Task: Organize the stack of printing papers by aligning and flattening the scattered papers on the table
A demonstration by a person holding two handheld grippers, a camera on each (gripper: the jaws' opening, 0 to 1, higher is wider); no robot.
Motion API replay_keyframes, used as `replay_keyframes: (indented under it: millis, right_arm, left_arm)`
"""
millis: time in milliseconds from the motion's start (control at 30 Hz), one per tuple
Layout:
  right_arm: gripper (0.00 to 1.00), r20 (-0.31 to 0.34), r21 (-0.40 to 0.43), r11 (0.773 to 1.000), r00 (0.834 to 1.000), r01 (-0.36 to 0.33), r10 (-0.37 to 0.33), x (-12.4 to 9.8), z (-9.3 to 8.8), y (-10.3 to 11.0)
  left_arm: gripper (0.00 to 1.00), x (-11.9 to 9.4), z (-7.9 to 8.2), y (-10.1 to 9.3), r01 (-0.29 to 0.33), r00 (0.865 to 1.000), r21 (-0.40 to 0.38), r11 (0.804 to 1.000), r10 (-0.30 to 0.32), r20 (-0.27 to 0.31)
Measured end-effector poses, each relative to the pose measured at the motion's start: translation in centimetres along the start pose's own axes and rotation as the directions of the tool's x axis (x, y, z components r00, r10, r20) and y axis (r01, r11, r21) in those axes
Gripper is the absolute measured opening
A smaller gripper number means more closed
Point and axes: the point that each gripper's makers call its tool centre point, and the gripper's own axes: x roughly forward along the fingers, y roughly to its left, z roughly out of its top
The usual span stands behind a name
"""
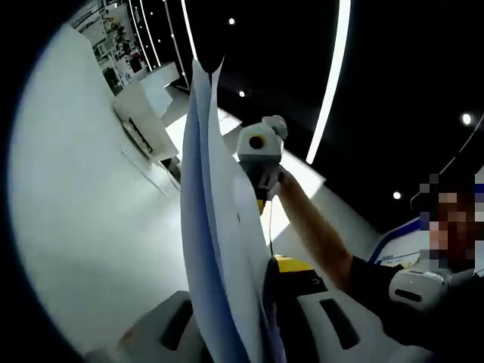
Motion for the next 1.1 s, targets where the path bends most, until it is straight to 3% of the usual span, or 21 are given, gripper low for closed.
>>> replay_keyframes:
  millis: [333, 600, 867, 1100]
  right_arm:
    - [0.0, -0.016, -0.024, 0.999, 0.999, 0.032, -0.033, 0.0, 1.6, 0.2]
    - [0.0, 0.002, 0.0, 1.0, 1.0, -0.003, 0.003, -0.4, 2.4, 0.6]
    - [0.0, 0.026, -0.01, 1.0, 1.0, 0.005, -0.004, -0.6, 3.4, 0.7]
    - [0.0, 0.011, -0.031, 0.999, 1.0, 0.013, -0.013, 0.1, 4.3, 0.8]
  left_arm:
    - [0.19, 0.1, 0.1, -0.2, 0.002, 1.0, 0.003, 1.0, -0.002, 0.001]
    - [0.24, 0.2, 0.1, 0.0, -0.01, 1.0, 0.012, 1.0, 0.01, 0.001]
    - [0.25, 0.2, 0.2, -0.1, -0.007, 1.0, 0.011, 1.0, 0.007, 0.003]
    - [0.25, 0.2, 0.2, 0.0, -0.009, 1.0, 0.012, 1.0, 0.009, 0.002]
